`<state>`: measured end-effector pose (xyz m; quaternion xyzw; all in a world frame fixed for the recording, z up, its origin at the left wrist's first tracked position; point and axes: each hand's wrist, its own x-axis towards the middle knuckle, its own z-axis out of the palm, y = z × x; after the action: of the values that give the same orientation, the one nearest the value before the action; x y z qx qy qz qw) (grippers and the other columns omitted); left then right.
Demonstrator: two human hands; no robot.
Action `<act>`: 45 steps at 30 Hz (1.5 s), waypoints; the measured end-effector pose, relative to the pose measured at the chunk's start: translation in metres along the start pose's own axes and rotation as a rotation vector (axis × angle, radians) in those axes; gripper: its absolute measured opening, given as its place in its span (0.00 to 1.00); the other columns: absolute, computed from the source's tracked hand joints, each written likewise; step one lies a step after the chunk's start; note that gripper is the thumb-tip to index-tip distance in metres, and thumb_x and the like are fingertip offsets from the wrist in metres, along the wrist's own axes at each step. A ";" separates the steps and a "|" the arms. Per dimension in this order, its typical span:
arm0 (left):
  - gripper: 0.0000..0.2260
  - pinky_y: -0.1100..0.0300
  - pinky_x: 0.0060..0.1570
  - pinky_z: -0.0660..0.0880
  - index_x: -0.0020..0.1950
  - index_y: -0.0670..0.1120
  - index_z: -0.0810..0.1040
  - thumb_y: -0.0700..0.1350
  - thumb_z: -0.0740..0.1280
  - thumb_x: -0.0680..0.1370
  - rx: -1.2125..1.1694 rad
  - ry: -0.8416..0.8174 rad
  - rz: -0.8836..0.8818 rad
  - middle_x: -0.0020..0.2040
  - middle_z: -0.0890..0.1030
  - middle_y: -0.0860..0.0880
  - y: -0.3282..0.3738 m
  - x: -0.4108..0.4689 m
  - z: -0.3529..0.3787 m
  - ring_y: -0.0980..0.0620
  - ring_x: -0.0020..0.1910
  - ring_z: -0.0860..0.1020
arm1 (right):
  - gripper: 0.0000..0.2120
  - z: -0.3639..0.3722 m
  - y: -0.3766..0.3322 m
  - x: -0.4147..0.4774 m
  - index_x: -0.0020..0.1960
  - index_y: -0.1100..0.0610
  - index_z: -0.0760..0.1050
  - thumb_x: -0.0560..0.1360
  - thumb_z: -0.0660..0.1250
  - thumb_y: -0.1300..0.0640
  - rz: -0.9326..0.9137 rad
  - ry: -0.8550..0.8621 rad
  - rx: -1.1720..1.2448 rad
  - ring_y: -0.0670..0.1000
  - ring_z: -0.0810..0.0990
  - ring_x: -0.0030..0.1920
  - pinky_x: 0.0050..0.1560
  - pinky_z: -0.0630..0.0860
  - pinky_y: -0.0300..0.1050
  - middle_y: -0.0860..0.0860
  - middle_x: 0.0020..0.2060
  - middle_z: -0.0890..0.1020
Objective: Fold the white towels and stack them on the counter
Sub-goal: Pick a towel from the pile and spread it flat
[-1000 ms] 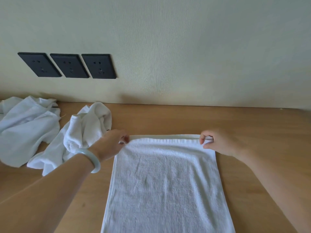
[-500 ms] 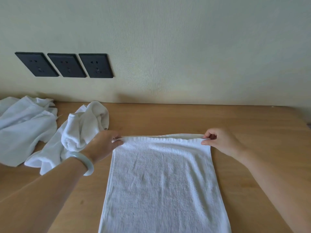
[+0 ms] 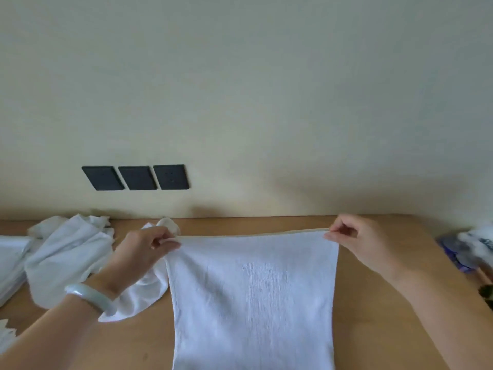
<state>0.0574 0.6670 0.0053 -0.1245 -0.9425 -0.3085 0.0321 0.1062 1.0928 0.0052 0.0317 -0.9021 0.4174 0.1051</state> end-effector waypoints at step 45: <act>0.22 0.62 0.33 0.76 0.39 0.42 0.83 0.52 0.84 0.54 -0.685 -0.234 0.089 0.32 0.77 0.40 0.091 -0.044 -0.168 0.48 0.29 0.74 | 0.29 -0.154 -0.129 -0.029 0.40 0.57 0.84 0.45 0.84 0.41 0.181 -0.171 0.129 0.50 0.77 0.27 0.31 0.75 0.35 0.60 0.29 0.81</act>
<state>0.1205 0.6290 0.1870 -0.2035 -0.7754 -0.5883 -0.1060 0.1787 1.1251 0.1924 -0.0077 -0.8782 0.4780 -0.0124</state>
